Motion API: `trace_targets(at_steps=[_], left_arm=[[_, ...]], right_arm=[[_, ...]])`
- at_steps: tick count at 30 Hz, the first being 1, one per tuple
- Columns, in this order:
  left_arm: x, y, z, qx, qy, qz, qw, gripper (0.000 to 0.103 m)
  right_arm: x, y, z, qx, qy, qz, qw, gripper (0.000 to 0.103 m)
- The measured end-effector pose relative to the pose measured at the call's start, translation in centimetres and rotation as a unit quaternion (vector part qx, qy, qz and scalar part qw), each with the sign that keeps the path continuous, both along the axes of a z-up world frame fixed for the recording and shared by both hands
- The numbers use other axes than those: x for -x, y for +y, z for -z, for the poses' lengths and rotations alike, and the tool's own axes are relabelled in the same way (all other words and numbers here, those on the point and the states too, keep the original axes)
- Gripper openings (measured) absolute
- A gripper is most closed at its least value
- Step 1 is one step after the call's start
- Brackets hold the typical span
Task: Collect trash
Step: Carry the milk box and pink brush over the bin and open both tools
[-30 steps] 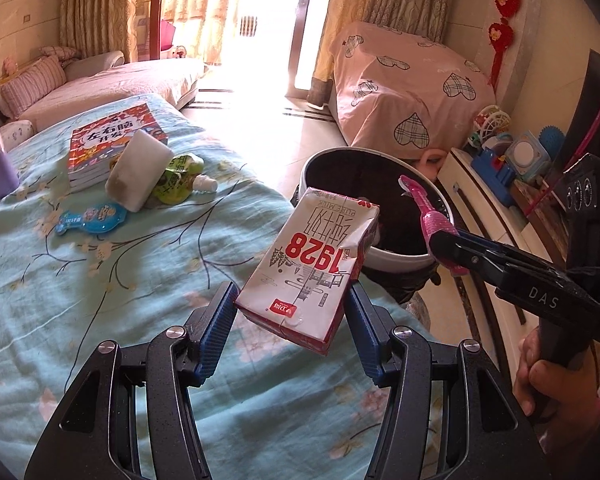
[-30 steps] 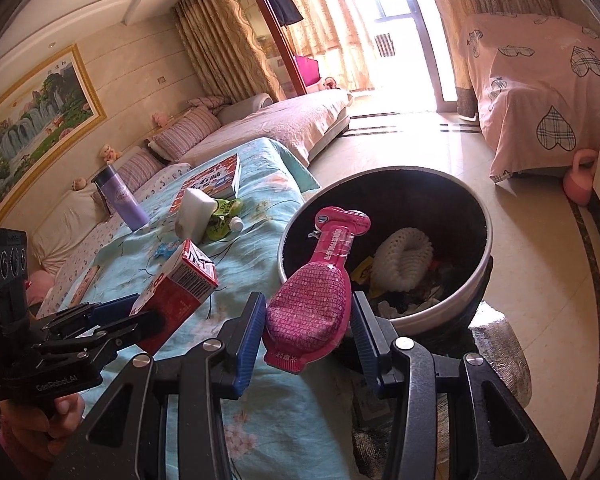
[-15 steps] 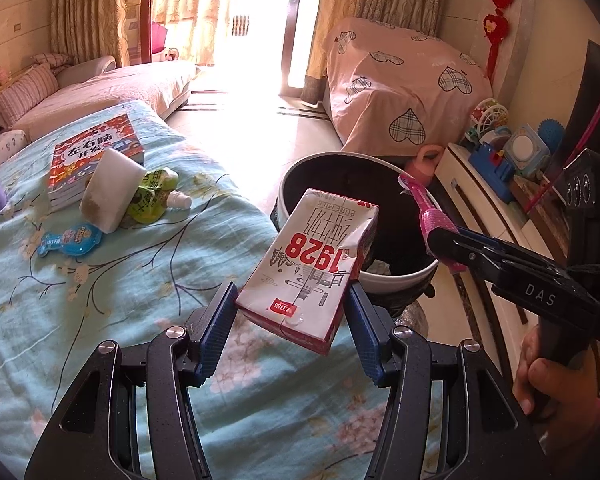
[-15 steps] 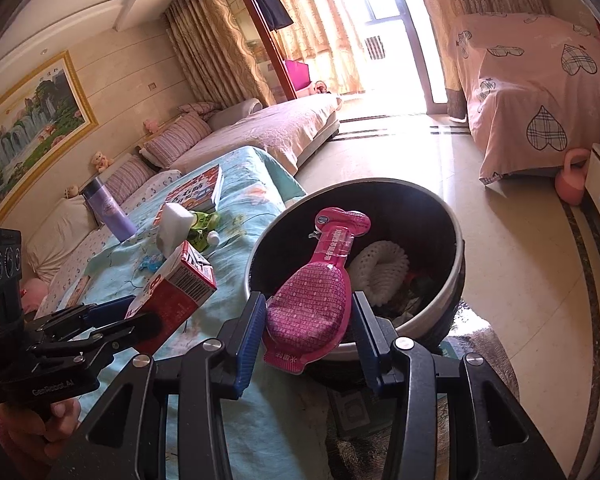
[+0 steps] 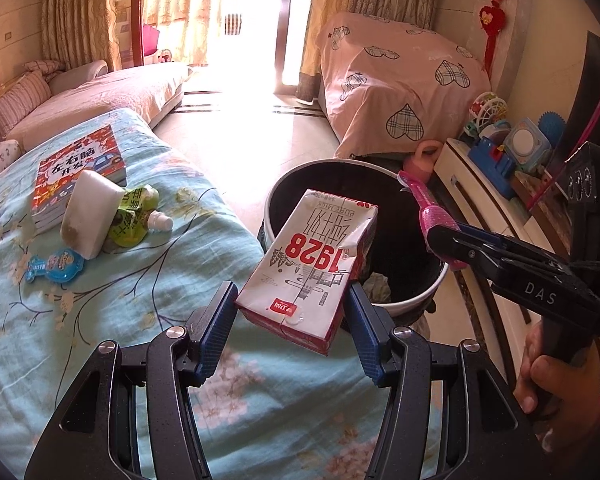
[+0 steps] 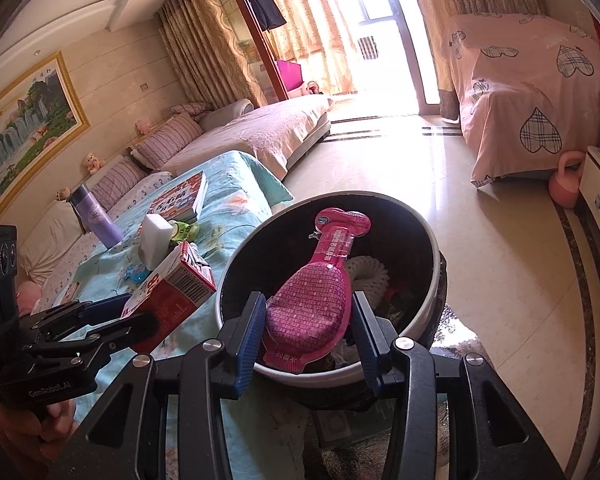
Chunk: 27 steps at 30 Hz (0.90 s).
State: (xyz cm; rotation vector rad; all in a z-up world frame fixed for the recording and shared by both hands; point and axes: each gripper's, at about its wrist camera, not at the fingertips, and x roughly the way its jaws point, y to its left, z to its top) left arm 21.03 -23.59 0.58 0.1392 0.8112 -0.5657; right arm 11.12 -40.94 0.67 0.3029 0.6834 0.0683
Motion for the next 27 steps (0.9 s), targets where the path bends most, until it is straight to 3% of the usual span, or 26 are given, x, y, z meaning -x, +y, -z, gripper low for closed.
trace_targets(at_steps=[12,27], left_arm=[[-2.1,-2.0,0.4,-0.016,0.004,0.011,0.9998,0.055],[-3.9,-3.3,1.1,-0.007,0.024,0.015,0.9996,0.055]], right_arm=[[-1.6,-1.0,0.5,0.009,0.014,-0.002,1.000,0.044],[-3.3,-1.8,1.3,0.005,0.031,0.001,0.999,0.044]])
